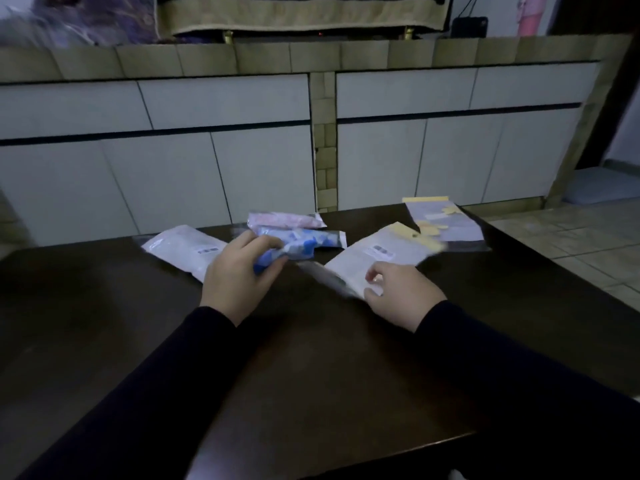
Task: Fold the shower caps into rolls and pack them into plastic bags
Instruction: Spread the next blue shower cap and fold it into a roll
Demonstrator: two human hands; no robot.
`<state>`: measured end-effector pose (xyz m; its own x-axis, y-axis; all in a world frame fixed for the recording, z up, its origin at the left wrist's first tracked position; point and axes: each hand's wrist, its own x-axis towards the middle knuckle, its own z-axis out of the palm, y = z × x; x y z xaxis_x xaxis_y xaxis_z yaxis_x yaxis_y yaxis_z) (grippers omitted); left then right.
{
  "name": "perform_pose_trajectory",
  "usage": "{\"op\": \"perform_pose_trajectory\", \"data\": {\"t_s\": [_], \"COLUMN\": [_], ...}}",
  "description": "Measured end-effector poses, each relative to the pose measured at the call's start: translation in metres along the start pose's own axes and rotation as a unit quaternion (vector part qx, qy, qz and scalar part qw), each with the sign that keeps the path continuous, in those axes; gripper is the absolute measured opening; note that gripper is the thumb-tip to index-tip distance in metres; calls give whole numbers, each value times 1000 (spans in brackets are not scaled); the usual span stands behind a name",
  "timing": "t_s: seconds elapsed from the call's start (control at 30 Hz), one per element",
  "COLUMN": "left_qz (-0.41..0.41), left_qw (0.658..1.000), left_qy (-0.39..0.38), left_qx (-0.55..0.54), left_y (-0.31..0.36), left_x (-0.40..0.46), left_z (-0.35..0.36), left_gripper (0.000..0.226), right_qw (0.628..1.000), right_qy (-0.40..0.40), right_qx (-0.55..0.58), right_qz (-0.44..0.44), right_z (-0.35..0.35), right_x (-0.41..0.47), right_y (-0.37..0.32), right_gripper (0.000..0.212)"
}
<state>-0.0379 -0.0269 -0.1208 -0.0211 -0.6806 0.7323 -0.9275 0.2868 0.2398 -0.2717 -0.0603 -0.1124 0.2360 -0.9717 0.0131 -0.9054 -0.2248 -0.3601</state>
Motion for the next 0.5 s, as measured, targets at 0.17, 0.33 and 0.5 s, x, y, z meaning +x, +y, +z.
{"op": "perform_pose_trajectory", "data": {"t_s": [0.17, 0.33, 0.5], "left_qz": [24, 6, -85], "left_qw": [999, 998, 978], "left_qy": [-23, -12, -94], "left_qx": [-19, -56, -168], "left_y": [8, 7, 1], "left_x": [2, 4, 3], "left_z": [2, 2, 3], "left_gripper": [16, 14, 13], "right_qw": [992, 968, 968], "right_qy": [28, -55, -66], "right_qx": [-114, -98, -42], "right_qz": [-51, -226, -239], "right_z": [-4, -7, 3], "right_x": [2, 12, 23], "right_y": [-9, -15, -13], "right_gripper": [25, 53, 46]}}
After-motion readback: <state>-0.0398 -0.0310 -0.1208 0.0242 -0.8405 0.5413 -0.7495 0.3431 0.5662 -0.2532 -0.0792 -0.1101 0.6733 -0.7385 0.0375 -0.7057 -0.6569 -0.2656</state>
